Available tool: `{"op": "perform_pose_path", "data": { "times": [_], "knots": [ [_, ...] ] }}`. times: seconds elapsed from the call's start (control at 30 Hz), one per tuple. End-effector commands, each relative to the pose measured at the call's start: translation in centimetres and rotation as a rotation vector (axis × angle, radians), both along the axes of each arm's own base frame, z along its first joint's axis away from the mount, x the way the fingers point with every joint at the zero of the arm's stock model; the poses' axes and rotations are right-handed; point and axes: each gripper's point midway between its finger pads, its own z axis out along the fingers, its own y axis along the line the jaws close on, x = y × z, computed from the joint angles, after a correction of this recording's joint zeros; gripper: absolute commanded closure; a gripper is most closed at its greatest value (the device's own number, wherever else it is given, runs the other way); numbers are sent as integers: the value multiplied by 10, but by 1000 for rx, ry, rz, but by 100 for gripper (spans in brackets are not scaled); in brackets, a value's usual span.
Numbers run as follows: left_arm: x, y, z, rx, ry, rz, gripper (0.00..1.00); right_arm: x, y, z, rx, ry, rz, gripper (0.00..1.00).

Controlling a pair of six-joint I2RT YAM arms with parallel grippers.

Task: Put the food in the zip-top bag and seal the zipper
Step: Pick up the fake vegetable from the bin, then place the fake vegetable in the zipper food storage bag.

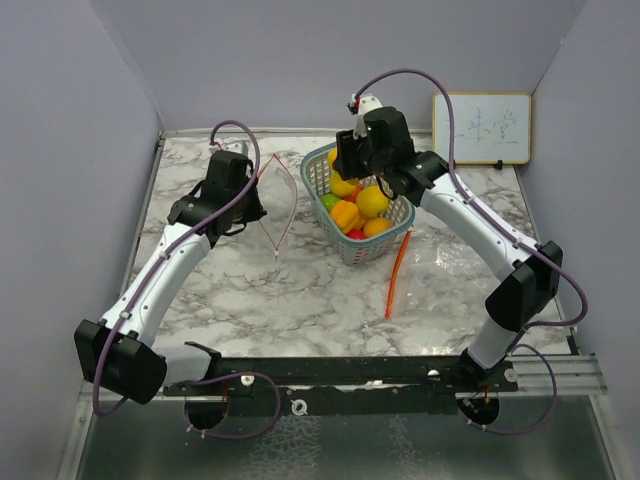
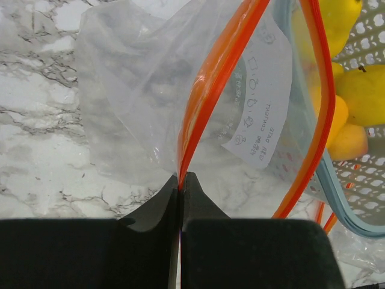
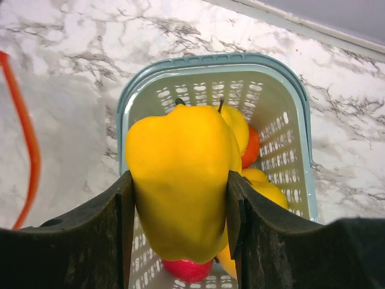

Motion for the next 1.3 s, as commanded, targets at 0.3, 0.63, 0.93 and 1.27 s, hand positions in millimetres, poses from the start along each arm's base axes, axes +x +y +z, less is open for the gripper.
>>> {"op": "perform_pose_path", "data": {
  "times": [0.3, 0.63, 0.93, 1.27],
  "knots": [
    [10, -28, -6, -122, 23, -61, 100, -89, 80, 84, 489, 38, 539, 93],
    [9, -30, 1, -148, 10, -59, 100, -117, 108, 91, 842, 206, 656, 93],
    [5, -44, 31, -278, -25, -58, 100, -75, 112, 27, 759, 223, 391, 94],
    [-1, -38, 40, -351, -31, -33, 100, -41, 67, -31, 366, 211, 34, 92]
  ]
}}
